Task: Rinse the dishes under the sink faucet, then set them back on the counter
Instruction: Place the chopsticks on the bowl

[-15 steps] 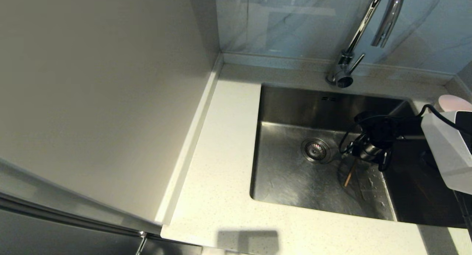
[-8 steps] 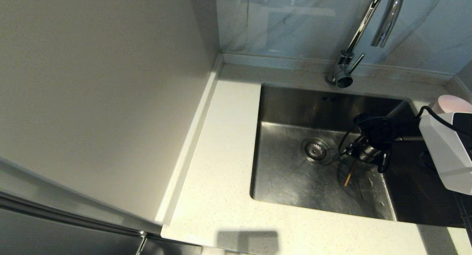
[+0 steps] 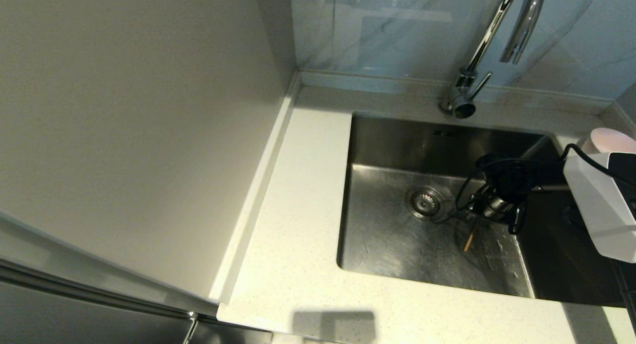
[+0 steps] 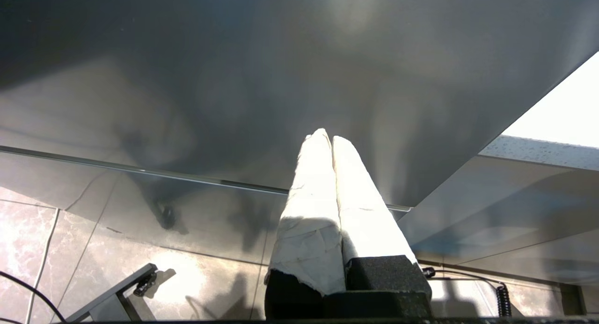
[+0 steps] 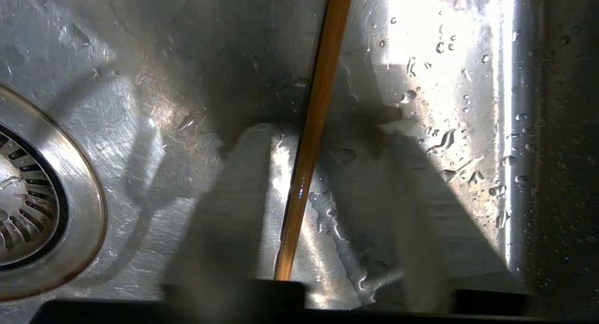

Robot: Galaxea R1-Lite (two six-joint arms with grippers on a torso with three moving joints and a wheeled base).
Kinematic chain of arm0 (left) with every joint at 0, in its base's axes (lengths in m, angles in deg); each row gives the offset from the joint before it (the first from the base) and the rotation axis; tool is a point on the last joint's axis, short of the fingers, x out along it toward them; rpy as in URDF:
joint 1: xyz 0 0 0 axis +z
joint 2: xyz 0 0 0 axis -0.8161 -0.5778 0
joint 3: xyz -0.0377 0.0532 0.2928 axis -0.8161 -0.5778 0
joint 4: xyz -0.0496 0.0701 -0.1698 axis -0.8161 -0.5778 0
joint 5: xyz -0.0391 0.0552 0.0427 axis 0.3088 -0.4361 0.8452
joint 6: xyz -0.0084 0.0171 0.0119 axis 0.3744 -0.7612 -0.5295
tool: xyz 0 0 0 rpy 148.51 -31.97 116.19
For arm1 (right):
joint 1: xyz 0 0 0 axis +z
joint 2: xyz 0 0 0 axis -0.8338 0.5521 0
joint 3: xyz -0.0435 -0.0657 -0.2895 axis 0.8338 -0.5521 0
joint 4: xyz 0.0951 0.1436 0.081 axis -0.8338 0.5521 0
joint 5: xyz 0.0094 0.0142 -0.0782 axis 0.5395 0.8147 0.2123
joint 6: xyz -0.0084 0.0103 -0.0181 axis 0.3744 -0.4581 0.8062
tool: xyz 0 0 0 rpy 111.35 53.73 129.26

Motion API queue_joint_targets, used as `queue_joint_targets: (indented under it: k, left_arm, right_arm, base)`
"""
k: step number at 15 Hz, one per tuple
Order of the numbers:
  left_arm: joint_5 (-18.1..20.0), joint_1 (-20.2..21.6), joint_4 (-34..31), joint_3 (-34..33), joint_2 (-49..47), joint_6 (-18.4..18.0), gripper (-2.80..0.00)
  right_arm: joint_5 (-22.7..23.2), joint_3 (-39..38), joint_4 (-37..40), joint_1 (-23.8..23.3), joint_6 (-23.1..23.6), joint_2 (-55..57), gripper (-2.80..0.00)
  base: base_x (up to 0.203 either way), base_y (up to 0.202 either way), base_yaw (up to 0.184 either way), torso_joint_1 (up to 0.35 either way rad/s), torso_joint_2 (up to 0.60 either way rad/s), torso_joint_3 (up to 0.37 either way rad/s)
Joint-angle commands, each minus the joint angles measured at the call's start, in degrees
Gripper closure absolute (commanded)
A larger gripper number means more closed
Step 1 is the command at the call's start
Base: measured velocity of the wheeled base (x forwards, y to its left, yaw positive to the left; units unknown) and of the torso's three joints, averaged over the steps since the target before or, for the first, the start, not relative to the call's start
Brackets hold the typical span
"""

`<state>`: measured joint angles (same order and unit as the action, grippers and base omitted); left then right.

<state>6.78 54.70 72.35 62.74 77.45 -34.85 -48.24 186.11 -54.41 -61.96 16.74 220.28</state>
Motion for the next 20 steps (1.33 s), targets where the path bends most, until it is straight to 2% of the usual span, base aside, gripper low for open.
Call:
queue_joint_targets:
  k: [1, 8, 20]
  left_arm:
    - [-0.03, 0.0, 0.02, 0.0, 0.18, 0.01, 0.0]
    - [-0.03, 0.0, 0.02, 0.0, 0.18, 0.01, 0.0]
    - [-0.03, 0.0, 0.02, 0.0, 0.18, 0.01, 0.0]
  right_arm:
    - [0.03, 0.03, 0.15, 0.02, -0.19, 0.13, 0.0]
    - [-0.06, -0.25, 0.44, -0.08, -0.58, -2.04, 0.0]
    - [-0.08, -1.91, 5.57, 0.02, -0.63, -10.23, 0.0]
  base:
    - [0.0, 0.0, 0.0, 0.0, 0.0, 0.0]
    - [0.0, 0.0, 0.0, 0.0, 0.0, 0.0]
    - [0.0, 0.0, 0.0, 0.0, 0.0, 0.0]
